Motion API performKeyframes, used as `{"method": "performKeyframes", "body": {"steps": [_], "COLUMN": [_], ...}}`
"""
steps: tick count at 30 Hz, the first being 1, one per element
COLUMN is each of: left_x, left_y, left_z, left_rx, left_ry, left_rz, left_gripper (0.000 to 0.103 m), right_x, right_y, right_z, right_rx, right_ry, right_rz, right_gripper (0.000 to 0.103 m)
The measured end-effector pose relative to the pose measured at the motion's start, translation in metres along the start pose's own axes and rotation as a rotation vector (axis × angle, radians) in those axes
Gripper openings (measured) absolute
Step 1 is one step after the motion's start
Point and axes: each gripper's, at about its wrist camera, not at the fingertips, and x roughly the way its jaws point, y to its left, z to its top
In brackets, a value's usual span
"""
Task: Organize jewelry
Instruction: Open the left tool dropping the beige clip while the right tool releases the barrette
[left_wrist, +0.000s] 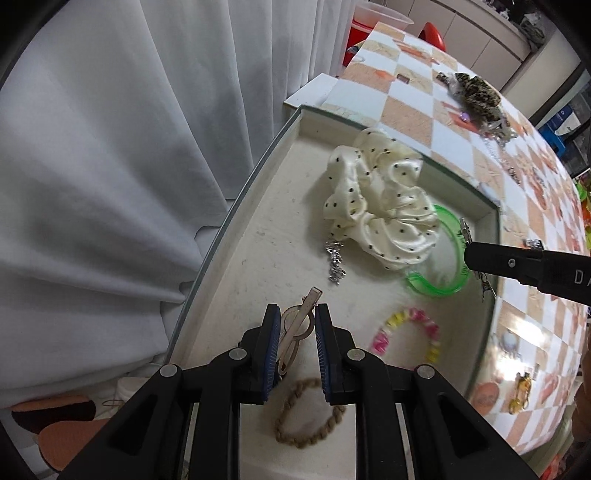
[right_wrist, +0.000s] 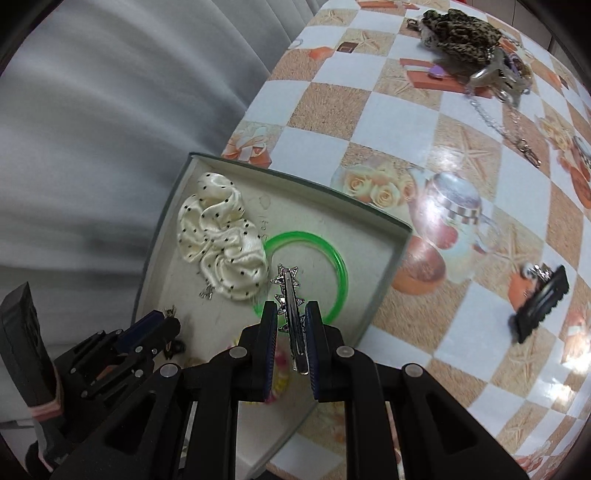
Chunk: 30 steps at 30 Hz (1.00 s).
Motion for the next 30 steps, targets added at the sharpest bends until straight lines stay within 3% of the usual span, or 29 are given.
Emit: {"method": "performKeyframes", "body": {"steps": [19,22,28,29,30], "left_x": [0.023,0.023,0.018,0.017,0.014], "left_y": [-0.013,-0.013,-0.02,-0.02,-0.021], "left_z": [0.003,0.004,0.005,0.003,0.003], "left_rx": [0.052,0.05,0.055,0.057,0.06], "left_ry": [0.023,0.028,0.022,0.02,0.018], "left_rz": [0.068,0.075,0.093,0.093,0.094], "left_gripper": [0.025,0.025,0.025,0.03,0.042], "right_x": [0.038,0.034,0.009,0.005,0.0], "right_y": [0.005,0.009,0.009,0.009,0.008], "right_z": [0.015,0.012,0.013,0.011,0.011], "right_rx": [-0.001,-0.001,0.01,0.012,0.017], "right_ry": [0.045,0.035,-0.012,-0.02,-0.031], "right_rz": [-0.071,-0.058,-0.024,-0.021,-0.015], "right_gripper": [0.02,0.038,0.046,0.05,0.051]}}
